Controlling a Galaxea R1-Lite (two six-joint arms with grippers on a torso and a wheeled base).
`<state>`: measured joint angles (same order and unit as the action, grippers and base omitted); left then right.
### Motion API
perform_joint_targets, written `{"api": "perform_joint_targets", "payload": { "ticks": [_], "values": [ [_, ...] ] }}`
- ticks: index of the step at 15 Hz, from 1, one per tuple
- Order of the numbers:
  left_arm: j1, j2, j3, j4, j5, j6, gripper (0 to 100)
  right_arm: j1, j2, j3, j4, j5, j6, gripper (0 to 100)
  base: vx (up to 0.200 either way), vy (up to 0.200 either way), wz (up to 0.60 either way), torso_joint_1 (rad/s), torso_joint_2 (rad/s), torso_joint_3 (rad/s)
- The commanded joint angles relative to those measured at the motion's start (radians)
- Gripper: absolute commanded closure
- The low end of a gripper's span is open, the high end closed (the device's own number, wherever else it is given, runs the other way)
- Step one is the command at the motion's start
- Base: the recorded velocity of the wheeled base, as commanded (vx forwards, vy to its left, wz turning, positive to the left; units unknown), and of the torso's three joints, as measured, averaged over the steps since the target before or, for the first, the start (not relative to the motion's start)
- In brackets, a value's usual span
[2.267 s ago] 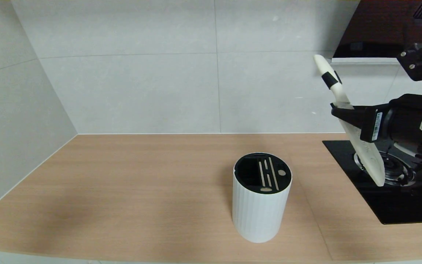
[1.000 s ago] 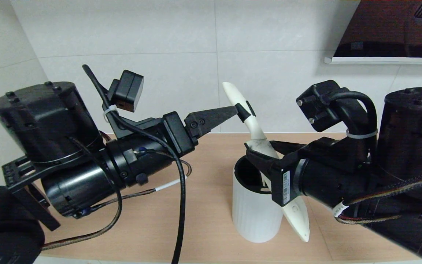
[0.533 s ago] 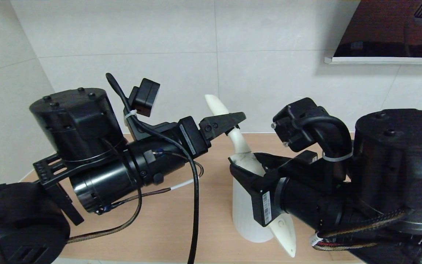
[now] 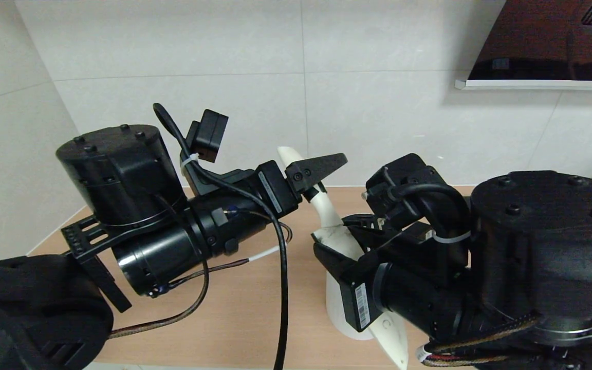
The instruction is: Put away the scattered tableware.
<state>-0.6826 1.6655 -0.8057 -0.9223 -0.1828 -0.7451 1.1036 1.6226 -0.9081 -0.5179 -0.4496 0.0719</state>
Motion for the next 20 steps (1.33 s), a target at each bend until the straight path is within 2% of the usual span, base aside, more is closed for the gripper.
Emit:
{"api": "perform_joint_targets", "payload": {
  "ticks": [1,12,13,18,20],
  "values": [
    [-0.003,0.005,0.002,0.0,-0.001,0.0,100,0.001,0.0,0.003,-0.013,-0.001,0.0,100,0.0,0.0,0.0,0.0,0.0,0.0],
    [-0.003,0.003,0.002,-0.003,-0.004,0.0,100,0.001,0.0,0.0,-0.028,-0.018,0.003,100,0.0,0.0,0.0,0.0,0.0,0.0],
    [-0.003,0.002,0.002,-0.004,-0.004,0.0,100,0.001,0.0,0.002,-0.028,-0.018,0.003,0,0.0,0.0,0.0,0.0,0.0,0.0],
    [-0.003,-0.036,0.005,-0.036,-0.003,0.004,100,0.001,-0.004,0.017,-0.068,-0.018,0.003,0,0.0,0.0,0.0,0.0,0.0,0.0],
    [-0.003,-0.084,0.005,-0.036,-0.004,0.018,100,-0.002,-0.032,0.043,-0.108,-0.018,-0.003,0,0.0,0.0,0.0,0.0,0.0,0.0]
  ]
}}
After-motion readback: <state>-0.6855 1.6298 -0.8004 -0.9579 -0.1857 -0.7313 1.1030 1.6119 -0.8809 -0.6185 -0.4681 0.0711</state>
